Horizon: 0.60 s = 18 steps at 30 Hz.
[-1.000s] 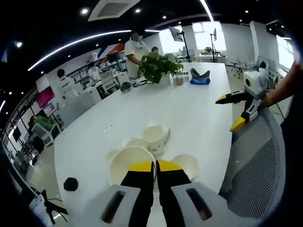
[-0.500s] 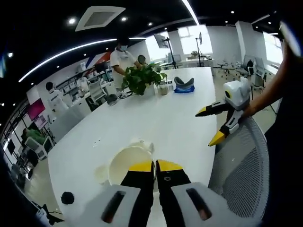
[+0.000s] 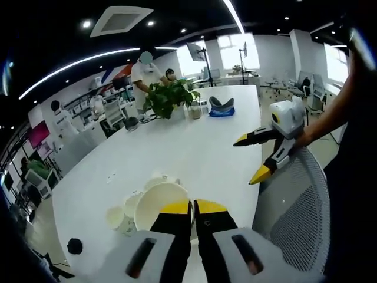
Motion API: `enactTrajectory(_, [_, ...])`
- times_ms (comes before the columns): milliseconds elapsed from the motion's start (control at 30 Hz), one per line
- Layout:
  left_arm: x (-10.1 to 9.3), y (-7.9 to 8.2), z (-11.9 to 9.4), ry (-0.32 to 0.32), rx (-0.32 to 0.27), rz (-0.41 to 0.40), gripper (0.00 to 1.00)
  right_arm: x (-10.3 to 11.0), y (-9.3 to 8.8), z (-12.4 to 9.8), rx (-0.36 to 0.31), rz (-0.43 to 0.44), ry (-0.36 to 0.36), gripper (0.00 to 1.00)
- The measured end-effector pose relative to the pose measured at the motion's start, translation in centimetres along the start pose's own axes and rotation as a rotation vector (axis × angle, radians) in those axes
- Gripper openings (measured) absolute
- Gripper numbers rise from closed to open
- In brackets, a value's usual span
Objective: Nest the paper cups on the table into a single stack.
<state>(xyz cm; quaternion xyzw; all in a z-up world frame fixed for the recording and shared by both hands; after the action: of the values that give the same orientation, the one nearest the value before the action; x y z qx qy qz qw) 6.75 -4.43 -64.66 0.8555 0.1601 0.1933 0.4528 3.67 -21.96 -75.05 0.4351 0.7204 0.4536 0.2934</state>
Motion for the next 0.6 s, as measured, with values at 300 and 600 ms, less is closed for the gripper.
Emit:
enactTrajectory(300, [-0.7, -0.7, 1.0, -0.006, 0.012, 0.009, 0.00, -0.1, -0.1, 0.0, 0.001, -0.001, -0.001, 0.84])
enactTrajectory(600, [-0.7, -2.5, 2.0, 0.021, 0.050, 0.045, 0.00, -0.1, -0.1, 0.0, 0.000, -0.002, 0.002, 0.84])
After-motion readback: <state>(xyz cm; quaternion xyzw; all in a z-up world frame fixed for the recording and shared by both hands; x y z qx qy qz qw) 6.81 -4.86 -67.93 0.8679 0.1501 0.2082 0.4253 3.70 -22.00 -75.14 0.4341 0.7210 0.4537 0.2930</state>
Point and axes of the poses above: the point that each gripper's makers call its tool centre point, and the gripper's own axes: z roughly forward along the fingers, x roughly to its left, y roughly out of its top, the point moved 1 cm from there along -z, roughly backward along the fingers, and after that the axes turned 1 degree about x, right-handed, at the moved point
